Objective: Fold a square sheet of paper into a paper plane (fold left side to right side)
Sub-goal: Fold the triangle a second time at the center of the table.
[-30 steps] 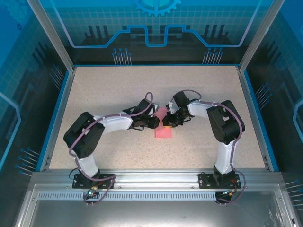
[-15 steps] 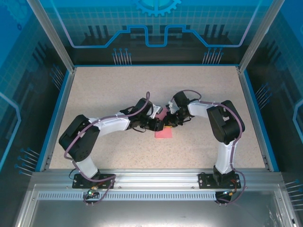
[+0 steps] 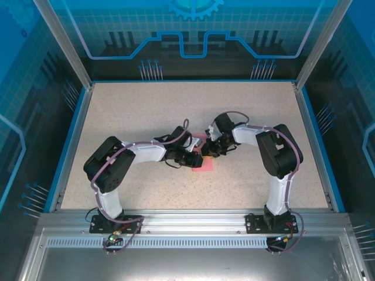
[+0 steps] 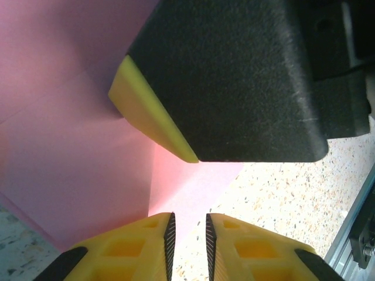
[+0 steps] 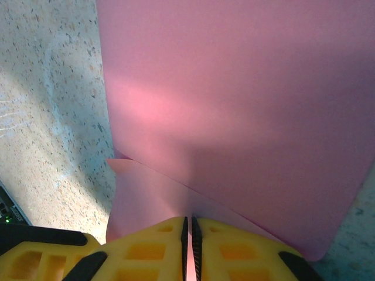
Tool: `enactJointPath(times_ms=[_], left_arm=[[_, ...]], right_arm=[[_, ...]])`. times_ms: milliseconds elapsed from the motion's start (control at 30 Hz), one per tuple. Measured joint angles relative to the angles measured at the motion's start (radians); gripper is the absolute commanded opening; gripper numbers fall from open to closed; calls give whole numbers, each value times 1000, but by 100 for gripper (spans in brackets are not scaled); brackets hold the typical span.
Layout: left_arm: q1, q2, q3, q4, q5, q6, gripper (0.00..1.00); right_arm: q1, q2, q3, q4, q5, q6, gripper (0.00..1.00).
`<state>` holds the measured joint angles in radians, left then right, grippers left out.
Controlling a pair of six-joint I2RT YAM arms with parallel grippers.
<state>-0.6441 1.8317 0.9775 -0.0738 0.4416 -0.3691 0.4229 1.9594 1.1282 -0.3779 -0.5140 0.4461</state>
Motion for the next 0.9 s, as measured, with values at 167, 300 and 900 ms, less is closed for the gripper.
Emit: enactJointPath(times_ms=[167,300,900], left_arm=[[0,0,-11,0,-7,0,23],[0,2,-21,0,-11,0,23],[0,-22,-97,53,-19,0,18]], right_arm=[[0,0,0,-2,0,-3,15],[0,0,0,-2,0,-3,15],[2,7,8,-16,-11,-3,15]])
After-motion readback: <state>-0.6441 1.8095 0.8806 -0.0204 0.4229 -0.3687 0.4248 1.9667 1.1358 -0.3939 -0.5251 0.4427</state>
